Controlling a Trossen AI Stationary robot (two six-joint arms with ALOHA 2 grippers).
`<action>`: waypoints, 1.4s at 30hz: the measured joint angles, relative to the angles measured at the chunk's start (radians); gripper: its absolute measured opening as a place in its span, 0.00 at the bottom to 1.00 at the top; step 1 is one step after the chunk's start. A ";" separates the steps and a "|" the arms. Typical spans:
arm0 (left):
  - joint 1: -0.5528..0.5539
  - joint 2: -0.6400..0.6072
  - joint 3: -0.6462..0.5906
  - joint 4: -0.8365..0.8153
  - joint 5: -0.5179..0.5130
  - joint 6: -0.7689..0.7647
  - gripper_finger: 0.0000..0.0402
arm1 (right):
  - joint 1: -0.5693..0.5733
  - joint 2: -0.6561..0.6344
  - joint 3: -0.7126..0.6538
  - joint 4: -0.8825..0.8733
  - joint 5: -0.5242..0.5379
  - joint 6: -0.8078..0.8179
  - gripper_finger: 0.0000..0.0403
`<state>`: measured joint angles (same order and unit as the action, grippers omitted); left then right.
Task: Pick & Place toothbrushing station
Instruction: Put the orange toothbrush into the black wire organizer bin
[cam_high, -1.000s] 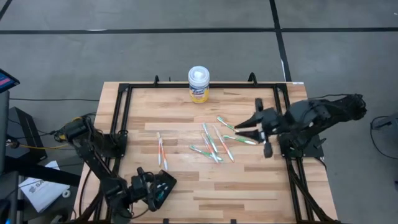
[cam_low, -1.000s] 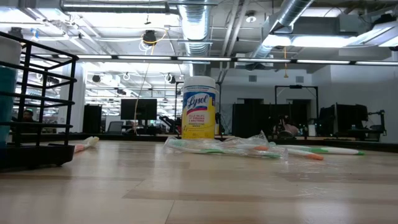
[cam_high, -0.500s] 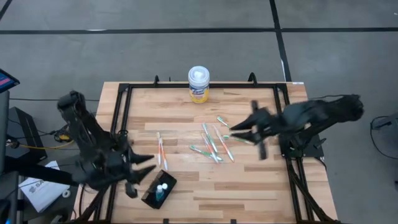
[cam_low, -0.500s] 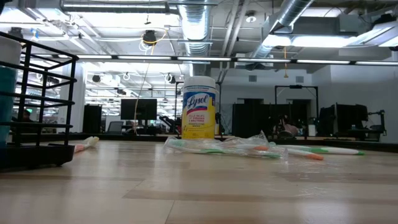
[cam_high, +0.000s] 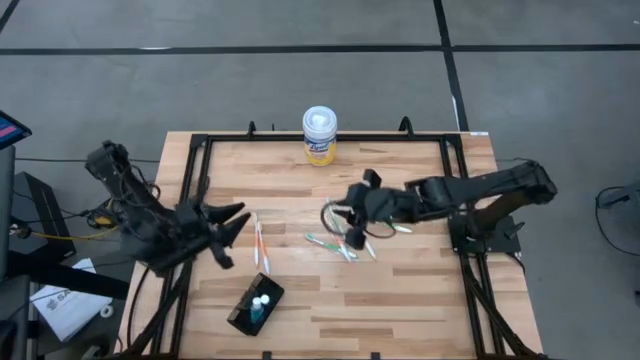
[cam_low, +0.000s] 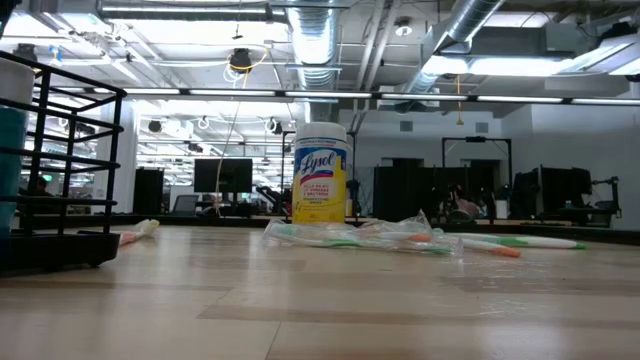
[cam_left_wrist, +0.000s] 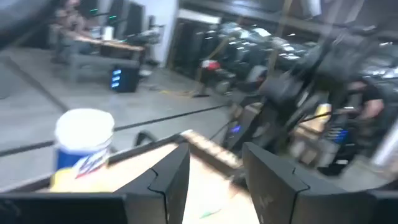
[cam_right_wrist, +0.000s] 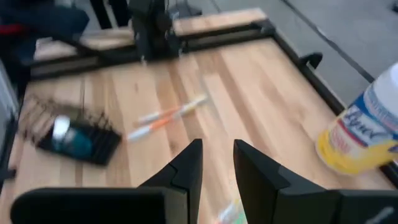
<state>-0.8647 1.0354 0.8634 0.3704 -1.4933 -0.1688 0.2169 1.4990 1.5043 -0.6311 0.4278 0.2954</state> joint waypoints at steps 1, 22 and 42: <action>0.010 -0.010 -0.040 -0.004 -0.003 -0.061 0.36 | -0.021 0.000 0.000 0.039 -0.024 -0.017 0.20; 0.687 -0.030 -0.355 -0.080 1.148 -0.520 0.19 | -0.464 -0.062 0.002 0.388 -0.501 -0.103 0.20; 1.362 0.000 -0.356 -0.647 1.685 -0.304 0.31 | -0.548 -0.054 0.002 0.342 -0.401 -0.057 0.20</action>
<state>0.4969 1.0357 0.5072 -0.2764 0.1920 -0.4730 -0.3309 1.4448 1.5059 -0.2891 0.0267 0.2387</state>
